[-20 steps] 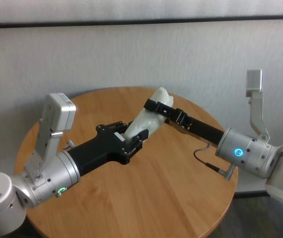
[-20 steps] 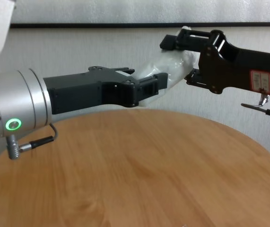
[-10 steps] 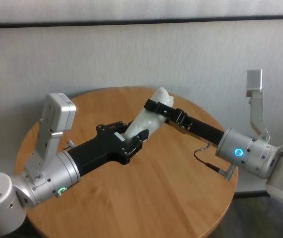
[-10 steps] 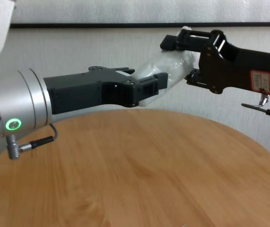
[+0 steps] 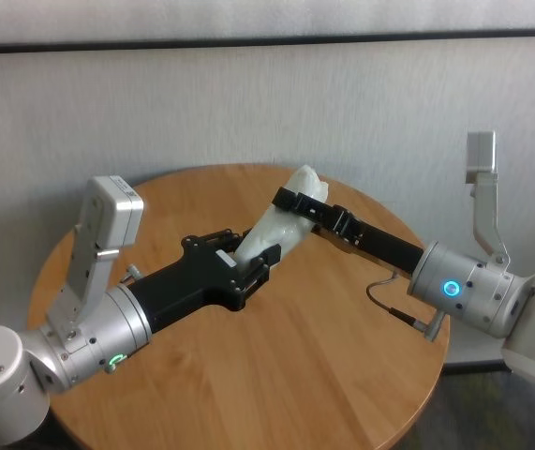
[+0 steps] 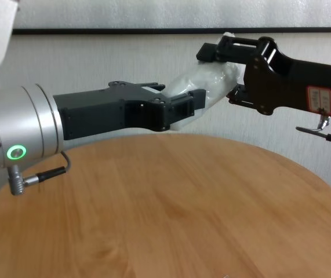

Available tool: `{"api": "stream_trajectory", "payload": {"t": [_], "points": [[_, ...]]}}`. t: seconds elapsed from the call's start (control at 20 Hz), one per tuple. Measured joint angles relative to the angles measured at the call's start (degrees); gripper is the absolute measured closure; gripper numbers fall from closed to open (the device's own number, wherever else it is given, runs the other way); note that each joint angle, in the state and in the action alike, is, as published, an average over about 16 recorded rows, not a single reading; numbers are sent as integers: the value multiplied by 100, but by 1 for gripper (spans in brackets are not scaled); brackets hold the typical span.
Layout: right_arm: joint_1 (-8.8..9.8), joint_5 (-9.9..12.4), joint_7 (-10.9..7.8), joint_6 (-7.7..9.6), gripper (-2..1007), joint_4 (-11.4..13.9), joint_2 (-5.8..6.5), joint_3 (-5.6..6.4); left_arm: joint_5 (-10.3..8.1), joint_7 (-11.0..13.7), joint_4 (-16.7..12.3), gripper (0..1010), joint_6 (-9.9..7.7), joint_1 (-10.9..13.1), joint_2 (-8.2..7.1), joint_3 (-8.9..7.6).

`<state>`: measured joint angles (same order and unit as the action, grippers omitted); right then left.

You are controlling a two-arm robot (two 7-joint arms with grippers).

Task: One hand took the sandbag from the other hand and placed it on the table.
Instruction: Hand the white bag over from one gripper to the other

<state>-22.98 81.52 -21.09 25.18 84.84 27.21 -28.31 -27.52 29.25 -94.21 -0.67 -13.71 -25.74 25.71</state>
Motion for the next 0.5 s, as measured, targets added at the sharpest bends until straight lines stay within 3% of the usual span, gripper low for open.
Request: {"api": "stream_trajectory", "payload": {"t": [0.5], "points": [[1, 0, -2, 0, 437, 0, 0, 0, 0, 0, 0, 665, 0, 0, 0, 0]]}}
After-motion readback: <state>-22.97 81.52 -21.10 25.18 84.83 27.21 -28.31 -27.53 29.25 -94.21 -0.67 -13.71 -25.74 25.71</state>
